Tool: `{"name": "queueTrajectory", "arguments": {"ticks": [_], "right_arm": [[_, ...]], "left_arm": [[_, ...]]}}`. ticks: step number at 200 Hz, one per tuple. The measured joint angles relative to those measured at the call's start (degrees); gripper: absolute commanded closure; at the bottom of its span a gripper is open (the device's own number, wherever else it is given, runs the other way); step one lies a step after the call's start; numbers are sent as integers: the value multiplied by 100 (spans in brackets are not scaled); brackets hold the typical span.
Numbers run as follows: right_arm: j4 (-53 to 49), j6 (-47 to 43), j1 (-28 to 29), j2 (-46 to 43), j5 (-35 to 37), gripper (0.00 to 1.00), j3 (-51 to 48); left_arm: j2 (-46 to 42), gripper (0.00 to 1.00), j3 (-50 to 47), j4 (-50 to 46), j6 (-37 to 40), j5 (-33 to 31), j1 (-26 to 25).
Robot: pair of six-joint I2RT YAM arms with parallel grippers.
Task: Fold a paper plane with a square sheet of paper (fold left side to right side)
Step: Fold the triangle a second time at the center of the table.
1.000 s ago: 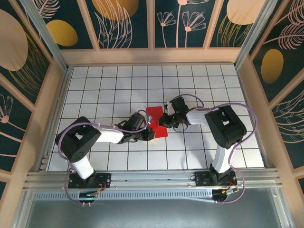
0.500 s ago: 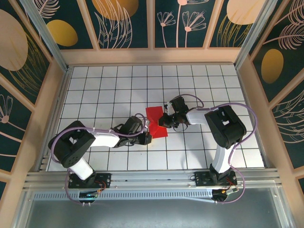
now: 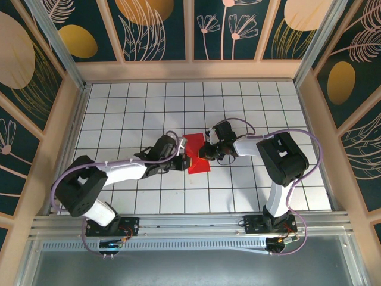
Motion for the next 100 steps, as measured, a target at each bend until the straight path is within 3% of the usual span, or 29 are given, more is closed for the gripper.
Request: {"name": "queueTrajectory", "arguments": {"ticks": [50, 100], "right_arm": [[-2, 2, 7, 22, -15, 100, 22], [22, 2, 28, 52, -22, 100, 48]], "left_arm": [[999, 100, 608, 9, 44, 101, 0], [1320, 100, 715, 17, 96, 247, 0]]}}
